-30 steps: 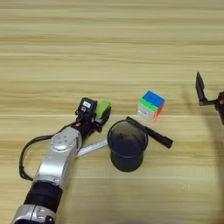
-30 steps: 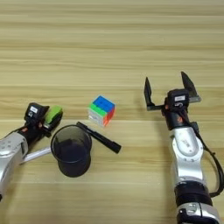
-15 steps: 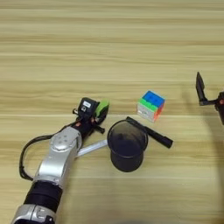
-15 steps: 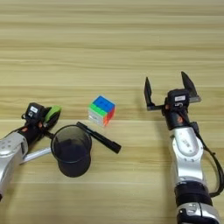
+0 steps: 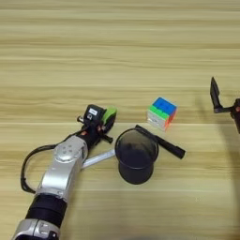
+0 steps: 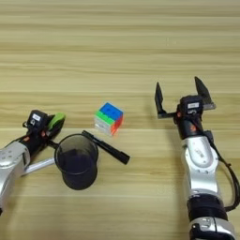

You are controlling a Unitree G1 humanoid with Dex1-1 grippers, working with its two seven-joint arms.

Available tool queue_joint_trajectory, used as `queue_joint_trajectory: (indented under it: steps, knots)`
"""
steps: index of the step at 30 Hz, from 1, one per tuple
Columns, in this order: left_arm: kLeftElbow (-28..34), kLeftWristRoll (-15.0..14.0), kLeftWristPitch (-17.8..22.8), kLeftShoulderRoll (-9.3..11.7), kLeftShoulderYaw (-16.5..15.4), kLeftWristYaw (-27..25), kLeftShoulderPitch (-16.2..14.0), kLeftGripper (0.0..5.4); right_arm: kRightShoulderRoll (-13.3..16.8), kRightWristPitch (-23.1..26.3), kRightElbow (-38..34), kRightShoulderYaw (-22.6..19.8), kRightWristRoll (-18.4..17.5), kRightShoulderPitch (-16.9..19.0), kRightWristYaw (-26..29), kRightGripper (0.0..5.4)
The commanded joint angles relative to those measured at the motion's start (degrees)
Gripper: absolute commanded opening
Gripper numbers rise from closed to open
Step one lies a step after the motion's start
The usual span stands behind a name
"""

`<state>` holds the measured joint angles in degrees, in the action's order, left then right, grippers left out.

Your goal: Move the objects on the table

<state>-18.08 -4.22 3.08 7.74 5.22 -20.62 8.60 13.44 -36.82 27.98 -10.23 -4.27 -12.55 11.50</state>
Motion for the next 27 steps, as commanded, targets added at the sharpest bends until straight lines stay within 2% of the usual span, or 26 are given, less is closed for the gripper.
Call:
queue_joint_trajectory:
  steps: [1, 17, 21, 27]
  knots:
    - [-0.4, 0.8, 0.7, 0.5, 0.6, -0.4, -0.3, 1.33, 0.3, -0.5, 0.4, -0.1, -0.3, -0.7, -0.1, 5.4]
    - [3.0, -0.6, -0.1, 0.9, 0.5, -3.6, -1.3, 1.33, 0.0, -0.4, 0.0, 0.2, -0.3, -0.6, -0.1, 5.4]
    - [4.8, -1.1, 0.2, 1.6, 0.2, -5.1, -1.4, 1.33, -0.2, -0.3, -0.1, 0.3, -0.4, -0.5, 0.0, 5.4]
    - [6.7, -1.9, 0.2, 3.7, -0.1, -8.6, -0.5, 1.33, -0.3, 0.2, -0.7, 0.6, -1.7, -0.4, 1.1, 5.4]
